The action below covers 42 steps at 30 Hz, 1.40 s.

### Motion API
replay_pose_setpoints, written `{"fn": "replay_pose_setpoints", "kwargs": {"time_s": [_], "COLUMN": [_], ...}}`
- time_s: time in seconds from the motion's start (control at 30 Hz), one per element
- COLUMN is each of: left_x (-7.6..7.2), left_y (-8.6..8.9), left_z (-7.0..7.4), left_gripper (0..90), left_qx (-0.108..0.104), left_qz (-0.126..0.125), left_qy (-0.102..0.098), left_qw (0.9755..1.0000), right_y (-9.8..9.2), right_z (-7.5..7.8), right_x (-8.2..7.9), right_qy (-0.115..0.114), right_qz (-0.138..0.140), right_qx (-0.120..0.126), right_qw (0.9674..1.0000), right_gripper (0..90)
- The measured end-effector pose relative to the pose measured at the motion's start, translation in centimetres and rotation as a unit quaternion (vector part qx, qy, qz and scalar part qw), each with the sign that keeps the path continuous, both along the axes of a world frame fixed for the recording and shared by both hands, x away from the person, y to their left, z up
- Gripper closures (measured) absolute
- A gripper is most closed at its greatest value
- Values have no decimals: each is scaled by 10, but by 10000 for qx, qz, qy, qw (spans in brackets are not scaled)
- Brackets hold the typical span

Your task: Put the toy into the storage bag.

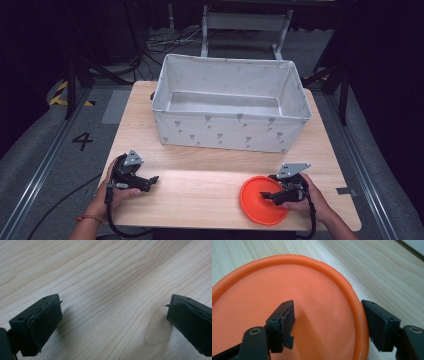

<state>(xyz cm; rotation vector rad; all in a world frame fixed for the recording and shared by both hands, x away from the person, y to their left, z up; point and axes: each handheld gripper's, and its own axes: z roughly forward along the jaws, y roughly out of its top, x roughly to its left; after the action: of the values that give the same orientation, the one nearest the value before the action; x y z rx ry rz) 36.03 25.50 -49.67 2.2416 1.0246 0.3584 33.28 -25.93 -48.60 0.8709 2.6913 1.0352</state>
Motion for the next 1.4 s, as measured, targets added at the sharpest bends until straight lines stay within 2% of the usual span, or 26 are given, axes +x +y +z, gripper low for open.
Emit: {"fn": "replay_pose_setpoints", "kwargs": {"time_s": [0.07,0.1,0.17,0.2,0.4,0.83,0.87,1.13,1.33,1.4], "left_x": [0,0,0,0,0,0,0,0,-1,-1], "left_y": [0,0,0,0,0,0,0,0,0,0], "left_z": [0,0,0,0,0,0,0,0,0,0], "left_gripper": [4,5,5,5,5,5,5,6,7,7], "left_qx": [6,6,8,-6,7,14,11,5,1,0], "left_qz": [6,6,7,5,4,12,11,15,21,23], "left_qy": [-6,-6,-6,9,-3,-15,-19,-8,-9,-1], "left_qw": [10000,10000,10000,10000,10000,10000,10000,10000,10000,10000], "right_y": [-5,-5,-9,-11,-17,-22,-22,-21,-23,-23], "right_z": [1,1,2,3,10,32,38,49,64,67], "right_x": [5,5,8,10,11,4,1,-5,-8,-9], "right_qy": [81,81,82,120,100,-182,-294,-566,-828,-853], "right_qz": [-157,-157,-266,-306,-260,-34,-17,50,52,68], "right_qx": [97,97,241,299,519,922,896,794,799,812], "right_qw": [9998,9998,9993,9990,9983,9956,9955,9952,9933,9930], "right_gripper": [477,477,600,633,733,821,822,823,823,824]}}
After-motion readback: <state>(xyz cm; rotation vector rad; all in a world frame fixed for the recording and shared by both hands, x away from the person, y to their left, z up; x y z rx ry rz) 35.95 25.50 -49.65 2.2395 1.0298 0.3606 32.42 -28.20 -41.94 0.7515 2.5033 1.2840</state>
